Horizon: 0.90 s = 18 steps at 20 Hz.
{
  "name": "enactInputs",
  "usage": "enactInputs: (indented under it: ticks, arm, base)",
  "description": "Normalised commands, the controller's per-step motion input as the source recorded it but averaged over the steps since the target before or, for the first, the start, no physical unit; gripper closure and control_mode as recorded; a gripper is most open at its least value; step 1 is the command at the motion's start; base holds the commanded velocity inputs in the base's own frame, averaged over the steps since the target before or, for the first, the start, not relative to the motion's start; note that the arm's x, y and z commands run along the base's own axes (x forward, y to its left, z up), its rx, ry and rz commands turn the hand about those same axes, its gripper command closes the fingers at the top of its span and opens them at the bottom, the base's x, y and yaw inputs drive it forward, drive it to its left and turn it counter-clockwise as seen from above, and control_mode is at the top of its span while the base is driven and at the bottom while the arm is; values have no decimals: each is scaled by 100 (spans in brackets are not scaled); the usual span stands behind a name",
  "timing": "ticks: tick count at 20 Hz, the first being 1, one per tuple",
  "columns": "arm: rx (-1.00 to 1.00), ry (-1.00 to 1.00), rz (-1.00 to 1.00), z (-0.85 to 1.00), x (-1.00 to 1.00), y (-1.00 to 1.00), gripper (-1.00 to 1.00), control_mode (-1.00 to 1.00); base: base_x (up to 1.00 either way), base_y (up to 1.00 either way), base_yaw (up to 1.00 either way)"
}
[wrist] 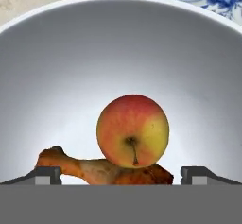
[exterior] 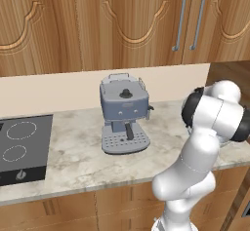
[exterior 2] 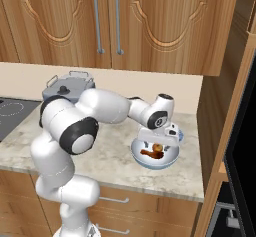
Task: Remove the apple from the bowl and place it on the small plate. Then place the bowl with only the chicken drumstick in the microwave, close the door, and press the start button to microwave the chicken drumstick.
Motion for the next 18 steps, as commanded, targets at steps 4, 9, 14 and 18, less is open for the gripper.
enactInputs:
  ticks: [4, 9, 14, 18]
  arm:
    - [0, 5, 0, 0, 30, 0, -100, -100]
    - [0, 3, 0, -11, 16, 0, -100, -100]
    - [0, 3, 0, -19, 10, 0, -100, -100]
    - [0, 2, 0, -23, 0, -2, -100, -100]
  base:
    - [0, 0, 0]
    - [0, 0, 0]
    - [0, 0, 0]
    - [0, 0, 0]
